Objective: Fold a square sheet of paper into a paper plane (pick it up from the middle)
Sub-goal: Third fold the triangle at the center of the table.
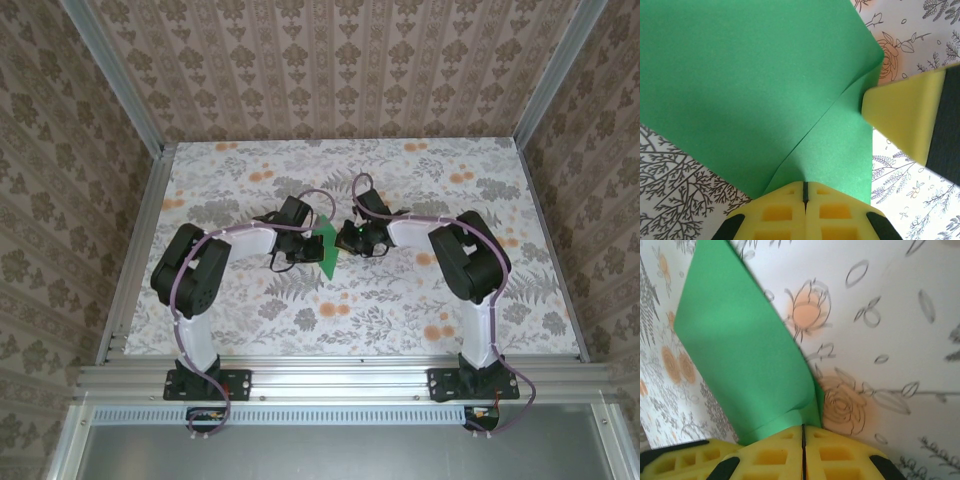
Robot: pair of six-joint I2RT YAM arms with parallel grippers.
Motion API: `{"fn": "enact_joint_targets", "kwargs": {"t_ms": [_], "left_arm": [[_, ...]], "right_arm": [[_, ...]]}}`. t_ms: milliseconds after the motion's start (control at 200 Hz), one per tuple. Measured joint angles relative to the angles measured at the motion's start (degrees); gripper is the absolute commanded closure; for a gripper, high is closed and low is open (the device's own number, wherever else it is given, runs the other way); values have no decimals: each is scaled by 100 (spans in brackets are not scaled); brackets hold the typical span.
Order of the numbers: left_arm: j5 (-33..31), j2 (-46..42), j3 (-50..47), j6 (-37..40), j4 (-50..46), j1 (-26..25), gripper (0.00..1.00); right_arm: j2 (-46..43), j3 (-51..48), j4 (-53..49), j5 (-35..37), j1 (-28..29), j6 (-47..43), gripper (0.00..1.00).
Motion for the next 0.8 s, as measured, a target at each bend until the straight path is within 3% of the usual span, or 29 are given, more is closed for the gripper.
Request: {"fn": "enact_joint_targets", "kwargs": {"t_ms": [520,800], "left_arm": [[-26,7,0,81,39,0,100],[-50,7,2,74,44,-17,100]], "right_arm": [[96,542,-197,494,-369,-15,89],[-732,-479,-55,-59,205,76,90]]}}
